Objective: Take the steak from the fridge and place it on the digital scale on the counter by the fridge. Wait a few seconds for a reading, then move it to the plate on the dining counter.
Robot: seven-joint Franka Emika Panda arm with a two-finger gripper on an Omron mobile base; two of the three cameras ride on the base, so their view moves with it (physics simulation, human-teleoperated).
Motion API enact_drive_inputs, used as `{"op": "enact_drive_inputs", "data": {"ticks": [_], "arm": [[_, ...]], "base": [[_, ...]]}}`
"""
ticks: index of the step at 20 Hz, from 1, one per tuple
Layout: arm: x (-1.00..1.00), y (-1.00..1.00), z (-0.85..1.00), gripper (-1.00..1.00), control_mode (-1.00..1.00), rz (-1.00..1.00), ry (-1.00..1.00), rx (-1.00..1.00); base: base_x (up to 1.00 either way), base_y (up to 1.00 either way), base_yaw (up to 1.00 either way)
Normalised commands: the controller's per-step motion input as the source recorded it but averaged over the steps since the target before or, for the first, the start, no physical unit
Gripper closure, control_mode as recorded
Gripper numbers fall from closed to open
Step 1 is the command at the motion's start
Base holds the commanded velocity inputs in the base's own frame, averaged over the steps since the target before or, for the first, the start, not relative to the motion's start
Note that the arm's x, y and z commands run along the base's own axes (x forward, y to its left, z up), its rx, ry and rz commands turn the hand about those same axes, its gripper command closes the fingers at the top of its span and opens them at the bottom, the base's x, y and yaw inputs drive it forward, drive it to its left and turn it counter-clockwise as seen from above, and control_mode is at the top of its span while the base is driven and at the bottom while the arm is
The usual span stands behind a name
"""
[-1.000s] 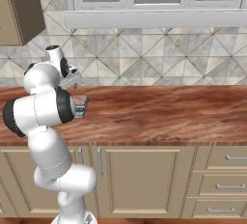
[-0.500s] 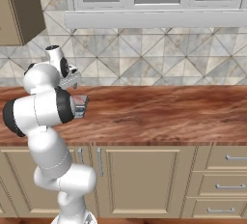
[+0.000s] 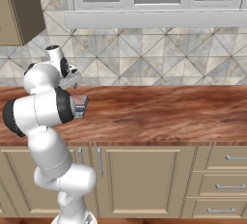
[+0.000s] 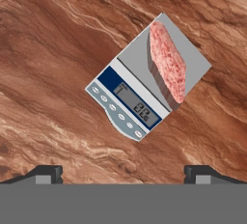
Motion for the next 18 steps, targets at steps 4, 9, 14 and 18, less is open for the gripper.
{"op": "enact_drive_inputs", "data": {"ticks": [4, 9, 14, 18], "arm": [[0.0, 0.0, 0.0, -1.0, -1.0, 0.0, 0.0, 0.0], [0.0, 0.0, 0.0, -1.0, -1.0, 0.0, 0.0, 0.0], [0.0, 0.0, 0.0, -1.0, -1.0, 0.0, 0.0, 0.0], [0.0, 0.0, 0.0, -1.0, -1.0, 0.0, 0.0, 0.0]], "base": [[0.0, 0.0, 0.0], [0.0, 0.0, 0.0], [0.0, 0.0, 0.0], [0.0, 0.0, 0.0]]}}
